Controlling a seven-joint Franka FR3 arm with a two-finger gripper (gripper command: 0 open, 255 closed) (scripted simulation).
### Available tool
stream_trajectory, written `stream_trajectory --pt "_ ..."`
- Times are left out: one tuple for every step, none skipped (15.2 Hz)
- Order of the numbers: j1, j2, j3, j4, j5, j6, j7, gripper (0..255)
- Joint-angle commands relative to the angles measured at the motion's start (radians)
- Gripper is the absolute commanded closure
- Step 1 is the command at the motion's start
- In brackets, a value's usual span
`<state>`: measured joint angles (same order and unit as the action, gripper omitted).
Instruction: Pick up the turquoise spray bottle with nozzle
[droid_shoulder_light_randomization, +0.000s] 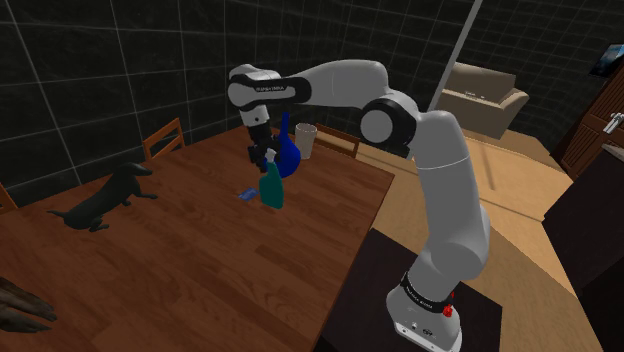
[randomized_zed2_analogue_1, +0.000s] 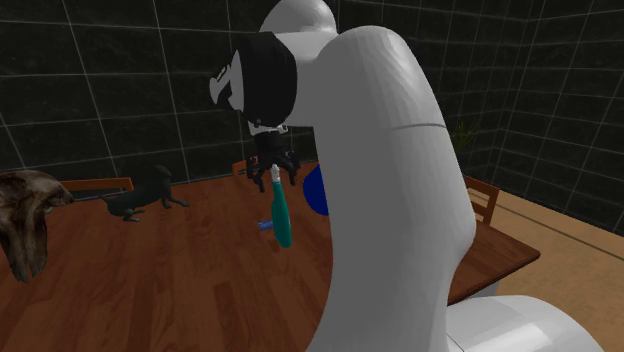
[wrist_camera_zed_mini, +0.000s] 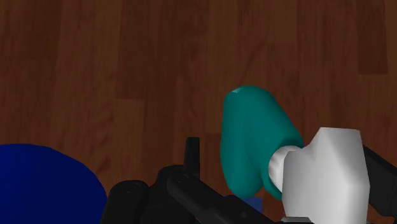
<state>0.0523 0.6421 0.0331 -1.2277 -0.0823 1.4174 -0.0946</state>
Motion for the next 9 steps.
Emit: stream_trajectory --pt "0.0 0.061 0.0 -0.01 0.0 0.012 -0.001 0" --pt "-0.001 0.065 -0.001 -0.018 0.0 0.023 0.0 0" --pt "-0.001 0.069 -0.001 -0.024 0.0 0.034 0.001 0" --pt "-0.001 0.073 -0.001 -0.031 0.0 0.044 0.001 0" --pt "-0.001 0.076 -0.001 -0.035 0.0 0.05 0.002 0" --pt "-0.001 0.076 -0.001 -0.035 0.0 0.05 0.002 0" --pt "0.0 0.076 -0.001 -0.035 0.0 0.05 0.002 0" --pt "-0.004 0.079 -0.003 -0.025 -0.001 0.045 -0.005 255" --pt "0.002 0.084 -0.001 0.002 0.001 0.022 0.002 255"
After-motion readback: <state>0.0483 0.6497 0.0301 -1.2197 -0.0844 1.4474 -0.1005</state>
